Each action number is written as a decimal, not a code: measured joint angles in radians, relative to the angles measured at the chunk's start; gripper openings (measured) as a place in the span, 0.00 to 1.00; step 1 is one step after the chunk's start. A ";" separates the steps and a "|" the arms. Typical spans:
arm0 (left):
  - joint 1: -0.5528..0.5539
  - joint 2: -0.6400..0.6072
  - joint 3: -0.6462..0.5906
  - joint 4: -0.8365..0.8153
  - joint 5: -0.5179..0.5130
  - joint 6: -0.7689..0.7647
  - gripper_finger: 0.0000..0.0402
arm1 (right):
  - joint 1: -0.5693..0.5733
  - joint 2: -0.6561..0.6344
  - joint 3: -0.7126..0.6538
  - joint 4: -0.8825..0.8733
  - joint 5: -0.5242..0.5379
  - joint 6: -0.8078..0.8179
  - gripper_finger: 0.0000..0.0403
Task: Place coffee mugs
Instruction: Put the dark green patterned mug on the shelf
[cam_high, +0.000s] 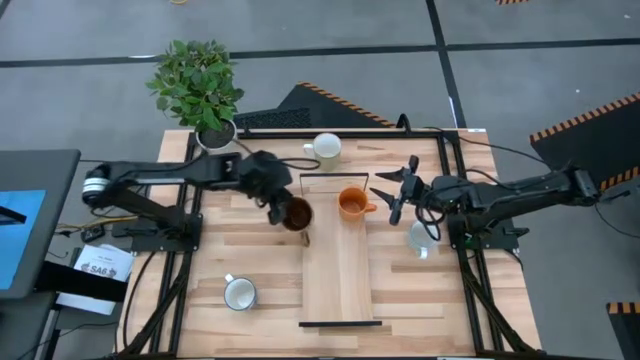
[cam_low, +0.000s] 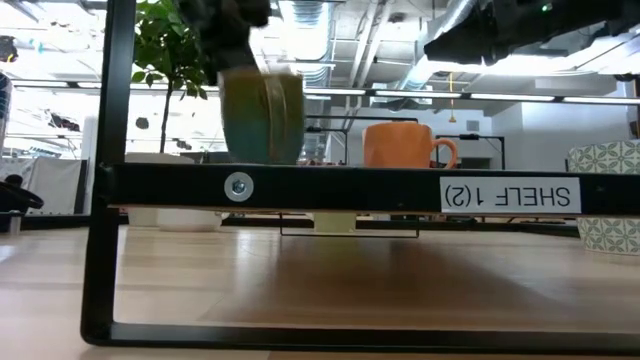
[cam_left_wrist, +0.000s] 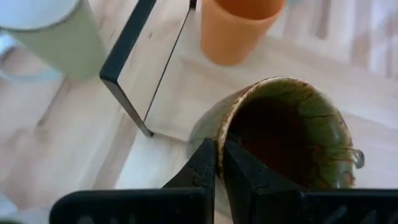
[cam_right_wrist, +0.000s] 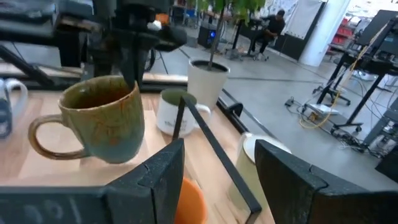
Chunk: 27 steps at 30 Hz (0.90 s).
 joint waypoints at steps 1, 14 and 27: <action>0.007 0.027 0.008 0.016 0.011 0.009 0.00 | -0.002 0.002 0.000 -0.008 0.000 0.000 0.55; 0.045 0.195 0.083 0.112 0.080 0.038 0.00 | -0.033 0.065 0.000 0.005 -0.001 -0.003 0.55; 0.046 0.221 0.084 0.172 0.024 0.083 0.07 | -0.033 0.062 0.000 0.021 -0.001 -0.002 0.55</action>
